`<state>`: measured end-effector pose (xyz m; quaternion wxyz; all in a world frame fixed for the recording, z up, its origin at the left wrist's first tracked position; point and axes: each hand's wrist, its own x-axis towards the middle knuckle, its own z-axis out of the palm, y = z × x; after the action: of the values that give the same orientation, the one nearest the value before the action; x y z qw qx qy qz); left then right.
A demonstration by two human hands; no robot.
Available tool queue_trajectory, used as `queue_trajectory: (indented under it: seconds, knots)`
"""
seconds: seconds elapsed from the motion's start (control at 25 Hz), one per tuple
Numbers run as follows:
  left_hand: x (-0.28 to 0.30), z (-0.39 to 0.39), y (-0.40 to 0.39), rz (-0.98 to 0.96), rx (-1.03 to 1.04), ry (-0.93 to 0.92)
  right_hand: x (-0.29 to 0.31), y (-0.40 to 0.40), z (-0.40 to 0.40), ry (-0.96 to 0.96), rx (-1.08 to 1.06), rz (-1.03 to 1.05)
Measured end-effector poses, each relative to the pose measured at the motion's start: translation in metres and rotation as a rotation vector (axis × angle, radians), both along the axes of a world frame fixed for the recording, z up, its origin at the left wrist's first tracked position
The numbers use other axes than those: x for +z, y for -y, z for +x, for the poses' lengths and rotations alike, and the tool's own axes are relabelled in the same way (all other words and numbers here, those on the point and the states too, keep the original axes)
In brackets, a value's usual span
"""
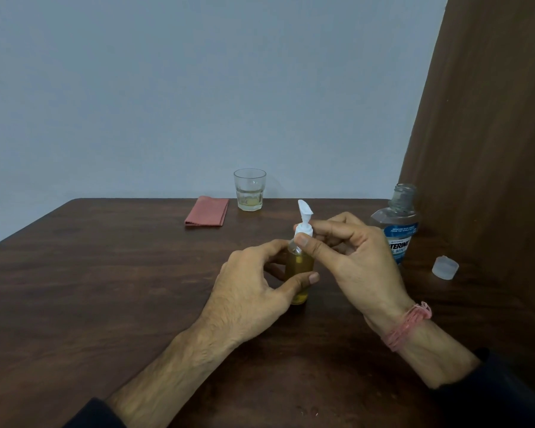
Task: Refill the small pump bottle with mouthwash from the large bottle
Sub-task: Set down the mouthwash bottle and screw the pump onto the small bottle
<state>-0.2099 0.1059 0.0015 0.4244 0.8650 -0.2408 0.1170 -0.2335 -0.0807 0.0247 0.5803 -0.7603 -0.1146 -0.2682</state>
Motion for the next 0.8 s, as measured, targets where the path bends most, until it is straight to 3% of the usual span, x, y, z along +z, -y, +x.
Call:
queue_trajectory:
  seconds: [0.2,0.32,0.48,0.8]
  knots:
    - [0.001,0.001,-0.004,-0.025,-0.053,-0.03,0.002,0.001,-0.001,-0.09,0.15,0.025]
    - [0.002,0.001,-0.003,-0.027,-0.069,-0.03,0.004,0.0,-0.003,-0.071,0.073,-0.004]
    - [0.0,0.001,-0.002,-0.046,-0.027,0.016,0.0,-0.006,-0.005,-0.024,-0.002,0.021]
    - [-0.005,0.012,-0.004,-0.012,0.154,0.042,0.007,-0.001,-0.006,-0.079,0.085,0.148]
